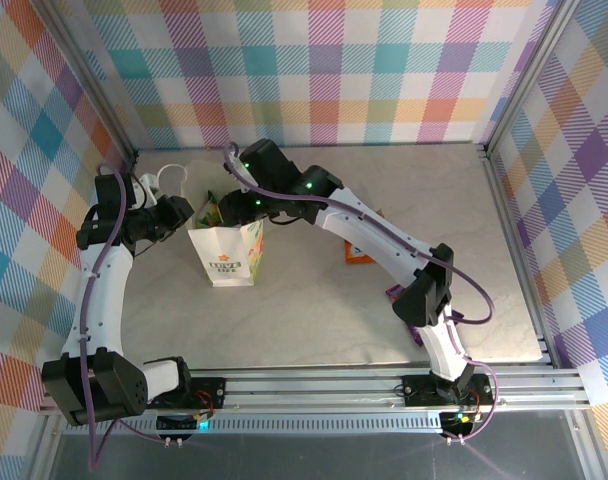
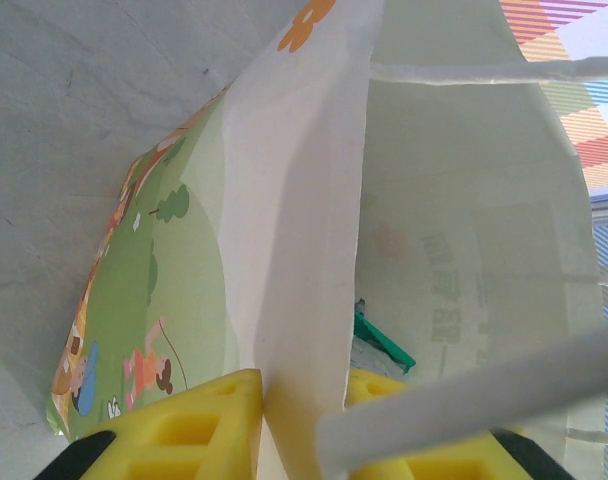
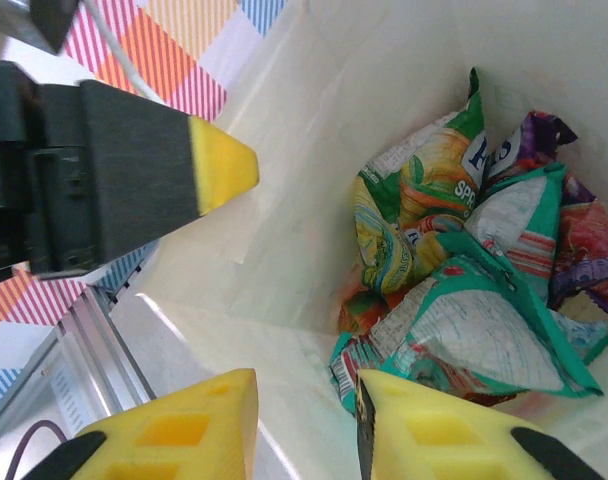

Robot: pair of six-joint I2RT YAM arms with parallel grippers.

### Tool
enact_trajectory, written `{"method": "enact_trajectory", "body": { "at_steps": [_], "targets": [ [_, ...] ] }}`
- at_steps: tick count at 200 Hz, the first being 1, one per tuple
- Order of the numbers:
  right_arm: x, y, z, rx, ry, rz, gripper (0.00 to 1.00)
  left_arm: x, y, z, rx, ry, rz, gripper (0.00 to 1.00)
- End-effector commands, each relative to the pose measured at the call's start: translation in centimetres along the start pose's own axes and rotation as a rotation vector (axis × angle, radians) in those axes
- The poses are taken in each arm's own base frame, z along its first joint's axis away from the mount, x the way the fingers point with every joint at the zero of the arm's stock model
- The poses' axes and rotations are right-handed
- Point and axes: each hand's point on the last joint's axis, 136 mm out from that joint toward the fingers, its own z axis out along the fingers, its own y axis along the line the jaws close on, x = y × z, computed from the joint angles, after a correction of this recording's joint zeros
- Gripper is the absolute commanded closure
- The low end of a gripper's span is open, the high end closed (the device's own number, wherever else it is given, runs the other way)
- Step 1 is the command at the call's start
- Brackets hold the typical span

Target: Place the snacks into the paper bag

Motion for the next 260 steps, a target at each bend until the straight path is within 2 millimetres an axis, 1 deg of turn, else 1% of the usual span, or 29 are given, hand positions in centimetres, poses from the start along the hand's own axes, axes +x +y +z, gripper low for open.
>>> {"method": "enact_trajectory", "body": {
  "at_steps": [1,32,50,83,106,137,157,191,195,205,229,242,260],
  "targets": [
    [-1.9,1.9,-3.9,-0.032,-0.091,-0.056,0.67,0.0,0.2,-0.7,-0.01,-0.008,0.007,0.73],
    [-1.8,2.7,-5.0,-0.064,-0.096,-0.07,0.66,0.1,0.3,-0.7,-0.012,-0.008,0.004,0.73],
    [-1.6,2.7,-5.5,-0.066,-0.096,-0.074,0.66,0.1,0.2,-0.8,-0.009,-0.009,0.006,0.73],
    [-1.0,2.2,-6.8,-0.038,-0.112,-0.094,0.66,0.0,-0.1,-1.1,-0.006,-0.014,0.012,0.73],
    [-0.4,1.2,-8.1,0.014,-0.132,-0.106,0.65,-0.1,-0.4,-1.4,0.0,-0.015,0.015,0.73],
    [0.8,-0.9,-10.1,0.109,-0.16,-0.113,0.65,-0.4,-0.9,-2.0,0.009,-0.027,0.025,0.71],
    [2.1,-2.9,-11.3,0.181,-0.165,-0.098,0.64,-0.6,-1.3,-2.2,0.015,-0.029,0.028,0.71],
    [4.3,-7.2,-13.6,0.28,-0.175,0.01,0.63,-0.8,-1.8,-2.5,0.03,-0.033,0.028,0.7],
    [4.4,-7.4,-13.9,0.284,-0.181,0.021,0.63,-0.8,-1.9,-2.6,0.031,-0.032,0.027,0.7],
    [5.5,-9.2,-14.4,0.32,-0.179,0.065,0.63,-0.8,-1.9,-2.6,0.031,-0.032,0.026,0.7],
    [7.5,-12.1,-16.3,0.376,-0.192,0.157,0.62,-0.9,-1.8,-2.7,0.019,-0.034,0.023,0.7],
    [8.4,-13.5,-17.3,0.405,-0.2,0.198,0.61,-0.8,-1.7,-2.8,0.012,-0.033,0.026,0.7],
    [9.8,-14.9,-18.7,0.443,-0.204,0.234,0.61,-0.8,-1.4,-3.0,-0.011,-0.042,0.029,0.7]
  ]
}}
